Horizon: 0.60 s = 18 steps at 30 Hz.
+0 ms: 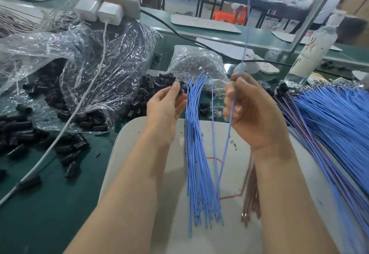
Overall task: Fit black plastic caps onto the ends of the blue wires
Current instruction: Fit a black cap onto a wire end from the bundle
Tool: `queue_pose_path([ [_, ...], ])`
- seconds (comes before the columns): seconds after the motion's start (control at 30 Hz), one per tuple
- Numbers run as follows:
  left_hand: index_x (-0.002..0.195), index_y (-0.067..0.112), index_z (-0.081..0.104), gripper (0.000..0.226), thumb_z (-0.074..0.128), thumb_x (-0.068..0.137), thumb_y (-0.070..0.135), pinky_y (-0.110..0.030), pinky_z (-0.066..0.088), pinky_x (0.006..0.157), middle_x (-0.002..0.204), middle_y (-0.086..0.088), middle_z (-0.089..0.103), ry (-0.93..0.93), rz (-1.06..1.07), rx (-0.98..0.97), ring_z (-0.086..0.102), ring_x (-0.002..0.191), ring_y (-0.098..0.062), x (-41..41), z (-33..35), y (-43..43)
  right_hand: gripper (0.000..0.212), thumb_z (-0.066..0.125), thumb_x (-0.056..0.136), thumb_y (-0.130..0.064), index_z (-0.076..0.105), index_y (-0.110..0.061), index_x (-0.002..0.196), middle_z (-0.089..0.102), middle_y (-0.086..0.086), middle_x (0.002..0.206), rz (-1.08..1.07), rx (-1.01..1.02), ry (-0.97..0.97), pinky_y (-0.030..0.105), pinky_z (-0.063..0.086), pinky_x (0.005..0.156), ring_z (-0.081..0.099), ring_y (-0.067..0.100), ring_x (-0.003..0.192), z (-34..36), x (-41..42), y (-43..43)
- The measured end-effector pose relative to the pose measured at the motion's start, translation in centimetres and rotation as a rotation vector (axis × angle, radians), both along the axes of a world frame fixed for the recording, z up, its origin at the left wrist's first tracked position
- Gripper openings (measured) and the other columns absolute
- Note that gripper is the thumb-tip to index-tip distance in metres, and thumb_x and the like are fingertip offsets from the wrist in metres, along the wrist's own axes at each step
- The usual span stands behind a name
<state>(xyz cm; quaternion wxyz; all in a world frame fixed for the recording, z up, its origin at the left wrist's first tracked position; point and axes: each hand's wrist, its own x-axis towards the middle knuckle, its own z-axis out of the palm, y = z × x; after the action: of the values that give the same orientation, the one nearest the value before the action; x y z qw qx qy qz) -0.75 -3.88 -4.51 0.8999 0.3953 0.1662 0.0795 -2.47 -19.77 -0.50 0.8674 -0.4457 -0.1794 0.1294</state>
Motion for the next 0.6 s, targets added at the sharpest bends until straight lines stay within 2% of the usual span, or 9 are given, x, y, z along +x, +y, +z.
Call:
queue_pose_path([
  [0.07, 0.083, 0.013, 0.063, 0.01, 0.065, 0.089, 0.021, -0.017, 0.052, 0.06, 0.072, 0.001, 0.069, 0.004, -0.068, 0.083, 0.066, 0.066, -0.008, -0.1, -0.1, 0.0, 0.006, 0.058, 0.087, -0.01, 0.056, -0.014, 0.091, 0.067, 0.0, 0.066, -0.272, -0.112, 0.083, 0.014, 0.044, 0.044, 0.052, 0.006, 0.046, -0.1, 0.3, -0.5],
  [0.13, 0.083, 0.013, 0.062, 0.012, 0.062, 0.091, 0.023, -0.023, 0.056, 0.069, 0.081, -0.001, 0.072, -0.008, -0.216, 0.205, 0.069, 0.079, -0.013, -0.2, -0.1, -0.4, 0.009, 0.053, 0.095, -0.007, 0.052, -0.014, 0.09, 0.068, 0.0, 0.063, -0.573, -0.249, 0.196, 0.015, 0.046, 0.045, 0.054, 0.007, 0.046, -0.9, 0.8, -0.6],
  [0.2, 0.084, 0.015, 0.062, 0.012, 0.06, 0.092, 0.024, -0.026, 0.056, 0.077, 0.091, -0.002, 0.073, -0.037, -0.421, 0.362, 0.07, 0.091, -0.017, -0.5, 0.0, -0.9, 0.012, 0.048, 0.098, -0.008, 0.049, -0.015, 0.088, 0.068, 0.0, 0.063, -0.72, -0.202, 0.248, 0.015, 0.049, 0.049, 0.057, 0.008, 0.048, -1.5, 1.1, -0.6],
  [0.23, 0.084, 0.016, 0.062, 0.011, 0.06, 0.092, 0.024, -0.026, 0.056, 0.076, 0.093, -0.001, 0.074, -0.063, -0.512, 0.43, 0.07, 0.092, -0.017, -0.7, -0.1, -1.1, 0.014, 0.047, 0.098, -0.008, 0.048, -0.015, 0.086, 0.068, 0.0, 0.063, -0.762, -0.15, 0.25, 0.015, 0.049, 0.05, 0.059, 0.008, 0.049, -1.8, 1.2, -0.6],
  [0.3, 0.086, 0.016, 0.061, 0.01, 0.06, 0.092, 0.024, -0.022, 0.055, 0.068, 0.094, -0.001, 0.074, -0.116, -0.616, 0.522, 0.071, 0.082, -0.013, -0.9, -0.2, -1.3, 0.016, 0.047, 0.099, -0.008, 0.048, -0.016, 0.085, 0.068, 0.001, 0.064, -0.792, -0.048, 0.236, 0.016, 0.051, 0.054, 0.061, 0.01, 0.053, -2.1, 1.4, -0.7],
  [0.37, 0.086, 0.014, 0.062, 0.009, 0.061, 0.092, 0.021, -0.018, 0.052, 0.061, 0.089, -0.001, 0.074, -0.158, -0.603, 0.565, 0.065, 0.065, -0.005, -1.0, -0.2, -1.3, 0.014, 0.049, 0.098, -0.007, 0.052, -0.014, 0.086, 0.069, 0.002, 0.071, -0.737, -0.004, 0.198, 0.018, 0.053, 0.059, 0.062, 0.011, 0.059, -2.2, 1.4, -0.6],
  [0.43, 0.085, 0.014, 0.064, 0.007, 0.062, 0.09, 0.019, -0.017, 0.048, 0.06, 0.084, -0.001, 0.074, -0.208, -0.509, 0.626, 0.057, 0.059, -0.002, -0.9, -0.2, -1.4, 0.013, 0.051, 0.097, -0.009, 0.058, -0.014, 0.087, 0.069, 0.002, 0.08, -0.61, -0.147, 0.137, 0.021, 0.053, 0.065, 0.062, 0.01, 0.065, -2.4, 1.4, 0.0],
  [0.5, 0.085, 0.014, 0.064, 0.005, 0.065, 0.088, 0.018, -0.018, 0.048, 0.062, 0.073, 0.003, 0.071, -0.257, -0.409, 0.667, 0.059, 0.059, -0.004, -0.9, -0.1, -1.5, 0.016, 0.052, 0.096, -0.01, 0.064, -0.014, 0.087, 0.069, 0.002, 0.082, -0.49, -0.413, 0.066, 0.023, 0.053, 0.069, 0.064, 0.011, 0.071, -3.1, 1.2, 1.0],
  [0.6, 0.085, 0.013, 0.063, 0.007, 0.07, 0.085, 0.016, -0.026, 0.054, 0.073, 0.079, -0.003, 0.071, -0.297, -0.244, 0.803, 0.068, 0.074, -0.017, -0.9, -0.2, -1.8, 0.018, 0.052, 0.096, -0.01, 0.068, -0.012, 0.087, 0.068, 0.002, 0.077, -0.577, -0.616, -0.041, 0.021, 0.054, 0.068, 0.064, 0.008, 0.07, -3.8, 1.3, 2.3],
])
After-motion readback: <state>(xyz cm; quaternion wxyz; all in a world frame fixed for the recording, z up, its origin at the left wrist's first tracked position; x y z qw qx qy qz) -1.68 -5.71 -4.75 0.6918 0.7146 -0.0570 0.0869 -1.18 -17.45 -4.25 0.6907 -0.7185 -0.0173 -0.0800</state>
